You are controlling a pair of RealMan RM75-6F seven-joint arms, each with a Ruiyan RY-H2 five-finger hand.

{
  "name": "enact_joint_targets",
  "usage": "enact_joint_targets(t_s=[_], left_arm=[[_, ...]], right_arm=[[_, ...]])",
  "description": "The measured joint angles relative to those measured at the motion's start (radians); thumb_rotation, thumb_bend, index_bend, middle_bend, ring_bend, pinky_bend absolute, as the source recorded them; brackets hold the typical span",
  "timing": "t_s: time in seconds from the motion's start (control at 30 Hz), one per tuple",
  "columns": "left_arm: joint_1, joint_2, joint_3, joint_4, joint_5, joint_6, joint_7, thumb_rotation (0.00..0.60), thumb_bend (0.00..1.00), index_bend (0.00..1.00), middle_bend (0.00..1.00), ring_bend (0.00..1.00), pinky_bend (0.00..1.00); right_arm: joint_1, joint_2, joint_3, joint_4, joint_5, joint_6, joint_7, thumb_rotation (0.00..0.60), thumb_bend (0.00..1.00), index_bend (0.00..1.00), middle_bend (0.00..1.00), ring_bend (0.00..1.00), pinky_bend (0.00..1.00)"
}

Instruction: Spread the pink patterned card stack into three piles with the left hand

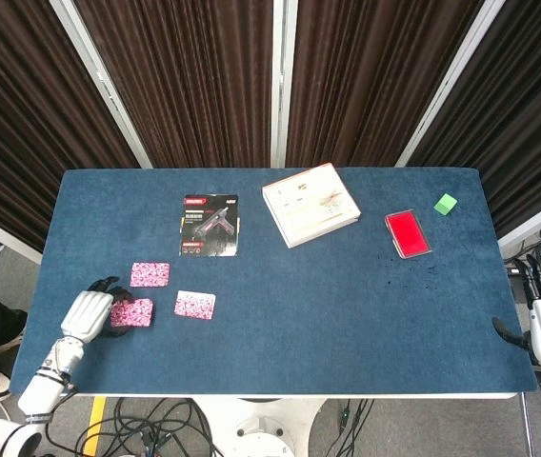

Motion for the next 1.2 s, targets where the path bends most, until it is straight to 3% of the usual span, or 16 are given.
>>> enact_joint_targets(t_s=[0.2,0.63,0.93,1.2], left_arm=[[-0.001,-0.008,0.005,0.025,0.021,-0.002,-0.036,0.6,0.17,0.32,0.3,0.13,0.18],[-0.001,0.009,-0.009,0.022,0.039,0.019,-0.075,0.6,0.14,0.26,0.27,0.13,0.18],[0.005,0.045,-0.091,-0.028,-0.016,0.079,-0.027,0.6,0.12,0.27,0.25,0.11,0.18],[0.011,0.04,-0.192,0.02,-0.09,0.181,0.185,0.6,0.11,0.2,0.15,0.04,0.17]], right_arm=[[0.0,0.001,-0.001,-0.001,0.0,-0.001,0.001,0.6,0.13,0.02,0.0,0.0,0.0],[0.002,0.003,-0.002,-0.002,0.001,-0.006,0.004,0.6,0.13,0.02,0.0,0.0,0.0],[0.001,-0.005,0.0,0.001,-0.004,0.008,-0.009,0.6,0.13,0.02,0.0,0.0,0.0],[0.0,-0.044,-0.003,0.061,-0.082,0.079,0.002,0.6,0.13,0.02,0.0,0.0,0.0]])
